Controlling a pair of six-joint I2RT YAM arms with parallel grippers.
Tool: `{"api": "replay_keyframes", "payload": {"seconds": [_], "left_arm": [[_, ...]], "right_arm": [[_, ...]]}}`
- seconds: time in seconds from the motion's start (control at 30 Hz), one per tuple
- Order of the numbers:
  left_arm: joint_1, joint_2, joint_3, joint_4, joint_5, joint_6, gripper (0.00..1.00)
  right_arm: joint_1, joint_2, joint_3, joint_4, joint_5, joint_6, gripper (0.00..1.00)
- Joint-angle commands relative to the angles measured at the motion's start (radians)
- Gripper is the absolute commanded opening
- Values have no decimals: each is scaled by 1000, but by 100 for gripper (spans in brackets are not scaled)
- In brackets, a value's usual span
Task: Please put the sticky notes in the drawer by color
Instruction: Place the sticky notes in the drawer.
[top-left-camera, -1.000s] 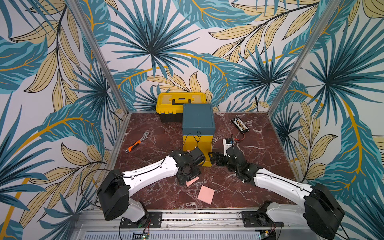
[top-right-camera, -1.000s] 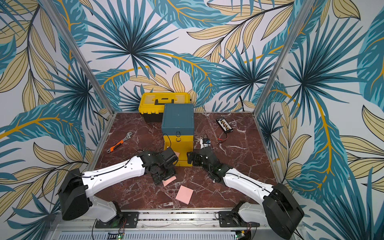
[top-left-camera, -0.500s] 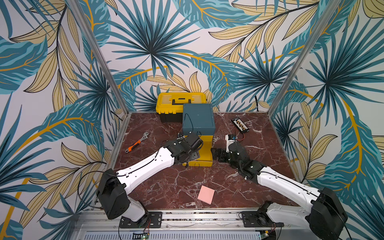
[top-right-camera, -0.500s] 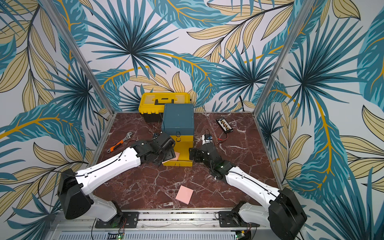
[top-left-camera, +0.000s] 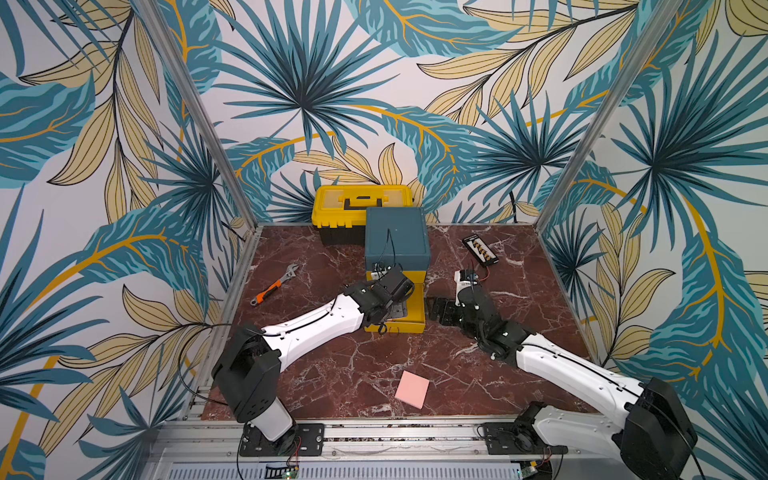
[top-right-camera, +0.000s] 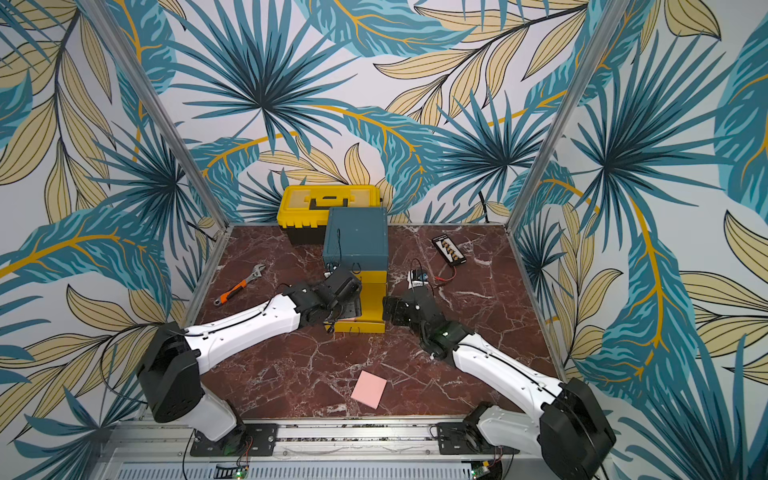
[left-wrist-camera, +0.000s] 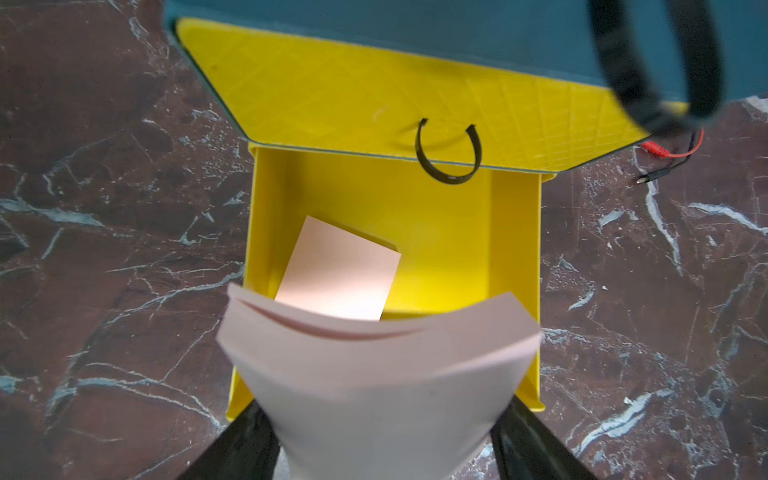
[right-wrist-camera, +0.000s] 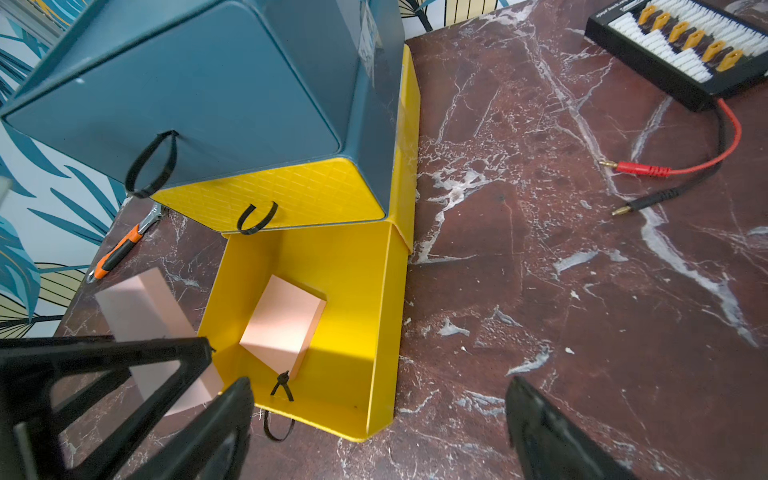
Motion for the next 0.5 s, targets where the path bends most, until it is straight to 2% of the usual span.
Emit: {"api": "replay_keyframes", "payload": {"seconds": [0.0,0.17,0.47], "left_arm": [[5,20,-24,91,-39,36,77],[7,66,-38,169,-78,68,77],[7,161,7,150,-24,45,77]], "right_arm": [[-3,-19,2,-32,24,4,94],[-6,-17,-16,-37,26,15,94],[-8,-21,-25,-39,29,31,94]]}}
